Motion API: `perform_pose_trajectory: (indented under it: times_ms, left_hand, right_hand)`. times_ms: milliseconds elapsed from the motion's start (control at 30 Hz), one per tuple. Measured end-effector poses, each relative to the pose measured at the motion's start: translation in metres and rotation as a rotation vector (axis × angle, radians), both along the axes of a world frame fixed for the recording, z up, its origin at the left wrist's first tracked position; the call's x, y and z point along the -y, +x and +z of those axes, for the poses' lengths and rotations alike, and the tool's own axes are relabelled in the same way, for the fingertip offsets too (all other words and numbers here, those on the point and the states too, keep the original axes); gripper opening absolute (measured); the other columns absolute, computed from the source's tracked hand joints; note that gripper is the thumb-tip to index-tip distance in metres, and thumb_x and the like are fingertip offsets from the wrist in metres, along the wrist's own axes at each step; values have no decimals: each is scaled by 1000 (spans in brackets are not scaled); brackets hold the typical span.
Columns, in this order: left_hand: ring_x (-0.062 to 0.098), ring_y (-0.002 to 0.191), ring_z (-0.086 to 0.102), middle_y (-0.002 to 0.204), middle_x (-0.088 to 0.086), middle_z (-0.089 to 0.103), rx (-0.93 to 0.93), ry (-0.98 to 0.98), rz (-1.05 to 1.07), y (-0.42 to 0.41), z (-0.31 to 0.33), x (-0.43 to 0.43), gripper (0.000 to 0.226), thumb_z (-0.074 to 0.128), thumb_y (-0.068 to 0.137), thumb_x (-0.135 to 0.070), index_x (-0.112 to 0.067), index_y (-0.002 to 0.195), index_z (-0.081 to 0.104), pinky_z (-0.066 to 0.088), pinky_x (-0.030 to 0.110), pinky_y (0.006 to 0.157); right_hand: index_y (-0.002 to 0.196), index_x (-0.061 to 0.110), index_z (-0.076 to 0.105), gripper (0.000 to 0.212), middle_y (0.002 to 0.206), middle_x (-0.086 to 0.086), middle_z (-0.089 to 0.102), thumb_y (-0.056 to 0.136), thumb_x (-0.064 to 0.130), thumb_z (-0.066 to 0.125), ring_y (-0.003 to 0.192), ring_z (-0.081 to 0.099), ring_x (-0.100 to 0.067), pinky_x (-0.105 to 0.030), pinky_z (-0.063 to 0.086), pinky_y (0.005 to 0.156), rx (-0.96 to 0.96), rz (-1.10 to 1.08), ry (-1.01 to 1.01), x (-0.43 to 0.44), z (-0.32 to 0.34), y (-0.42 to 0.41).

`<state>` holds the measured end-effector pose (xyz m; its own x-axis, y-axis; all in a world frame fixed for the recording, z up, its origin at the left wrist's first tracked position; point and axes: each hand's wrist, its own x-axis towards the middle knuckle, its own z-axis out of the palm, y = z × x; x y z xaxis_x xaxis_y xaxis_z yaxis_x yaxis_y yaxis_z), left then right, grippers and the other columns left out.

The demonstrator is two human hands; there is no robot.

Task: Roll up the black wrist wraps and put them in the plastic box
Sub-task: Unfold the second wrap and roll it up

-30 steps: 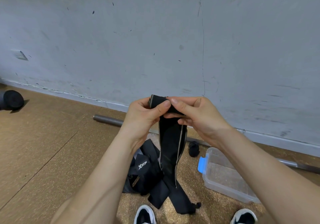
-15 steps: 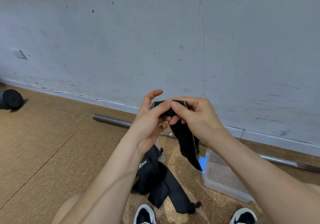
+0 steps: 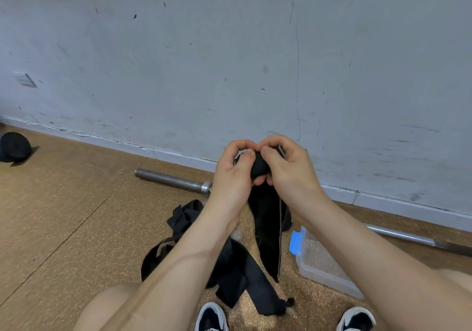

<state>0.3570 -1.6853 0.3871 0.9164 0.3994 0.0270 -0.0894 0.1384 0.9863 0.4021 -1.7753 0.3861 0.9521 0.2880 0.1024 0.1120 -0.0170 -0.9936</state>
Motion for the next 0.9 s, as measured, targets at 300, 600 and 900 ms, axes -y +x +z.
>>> perform_pose_trajectory:
  times_ms: [300, 600, 900]
  left_hand:
    - [9, 66, 59, 84, -2, 64, 57, 66, -250, -4, 7, -26, 17, 53, 100, -10, -20, 94, 65, 47, 23, 64]
    - [17, 90, 70, 93, 1, 74, 138, 138, -241, -7, 7, -45, 36, 84, 66, -4, -18, 97, 71, 57, 27, 81]
    - [8, 56, 56, 67, -1, 66, 8, 16, -29, -3, 7, -41, 23, 72, 71, -35, -14, 81, 73, 40, 14, 49]
  right_hand:
    - [104, 12, 69, 27, 91, -16, 70, 95, -2, 47, 50, 67, -25, -19, 35, 36, -354, 163, 240, 6, 13, 2]
    - [112, 0, 69, 23, 99, -15, 72, 96, 13, 57, 61, 68, -16, -14, 42, 42, -435, 282, 390, 15, 14, 8]
    - [100, 14, 74, 21, 79, -3, 77, 79, 10, 77, 65, 71, -10, -17, 51, 59, -150, 309, 63, 16, 17, 2]
